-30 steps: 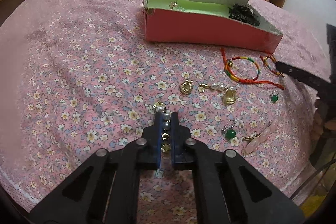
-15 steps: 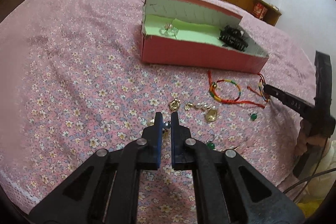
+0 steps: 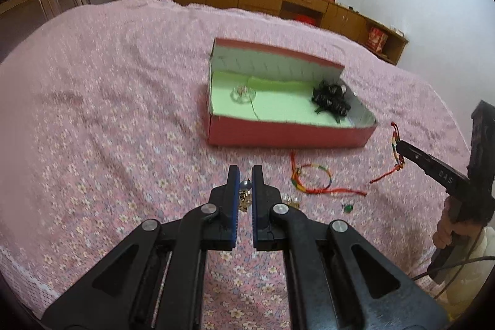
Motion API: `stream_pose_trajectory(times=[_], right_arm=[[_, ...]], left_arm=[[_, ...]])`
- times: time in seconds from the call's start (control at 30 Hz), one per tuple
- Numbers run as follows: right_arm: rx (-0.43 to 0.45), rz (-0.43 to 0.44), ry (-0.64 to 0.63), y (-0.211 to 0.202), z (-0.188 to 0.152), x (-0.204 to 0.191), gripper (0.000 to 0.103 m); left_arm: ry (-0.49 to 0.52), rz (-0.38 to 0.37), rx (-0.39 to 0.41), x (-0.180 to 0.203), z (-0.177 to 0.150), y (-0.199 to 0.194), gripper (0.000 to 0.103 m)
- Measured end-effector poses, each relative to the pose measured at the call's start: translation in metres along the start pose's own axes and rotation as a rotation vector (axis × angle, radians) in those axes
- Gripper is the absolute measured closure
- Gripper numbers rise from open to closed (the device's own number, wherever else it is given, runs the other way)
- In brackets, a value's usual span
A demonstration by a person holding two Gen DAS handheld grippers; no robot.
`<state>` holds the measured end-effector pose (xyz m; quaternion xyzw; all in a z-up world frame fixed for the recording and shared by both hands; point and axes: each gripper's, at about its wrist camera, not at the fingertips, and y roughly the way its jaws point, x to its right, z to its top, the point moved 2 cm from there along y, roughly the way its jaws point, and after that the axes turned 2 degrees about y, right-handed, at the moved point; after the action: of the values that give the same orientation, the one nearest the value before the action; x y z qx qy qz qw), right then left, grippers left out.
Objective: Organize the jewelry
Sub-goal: 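Grasp a gold earring with the left tool while the right tool grasps the rainbow string bracelet, then carry the earring and string bracelet with both tools into the shoebox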
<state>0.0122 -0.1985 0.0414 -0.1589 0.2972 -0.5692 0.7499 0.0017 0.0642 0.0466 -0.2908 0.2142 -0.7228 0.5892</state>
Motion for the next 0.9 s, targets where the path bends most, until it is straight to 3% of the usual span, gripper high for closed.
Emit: stream_pose_trajectory(times=[0.5,0.9], right_arm=[[0.127,0.02,-0.043,-0.012,0.027,-0.024,0.097],[0.17,0.01,-0.042,0.002,0.049,-0.025,0.097]], left_arm=[[0.039,0.013,0.148,0.015,0.043,-0.002,0.103],[0.073,0.0,0.262,0.026,0.076,0.013,0.103]])
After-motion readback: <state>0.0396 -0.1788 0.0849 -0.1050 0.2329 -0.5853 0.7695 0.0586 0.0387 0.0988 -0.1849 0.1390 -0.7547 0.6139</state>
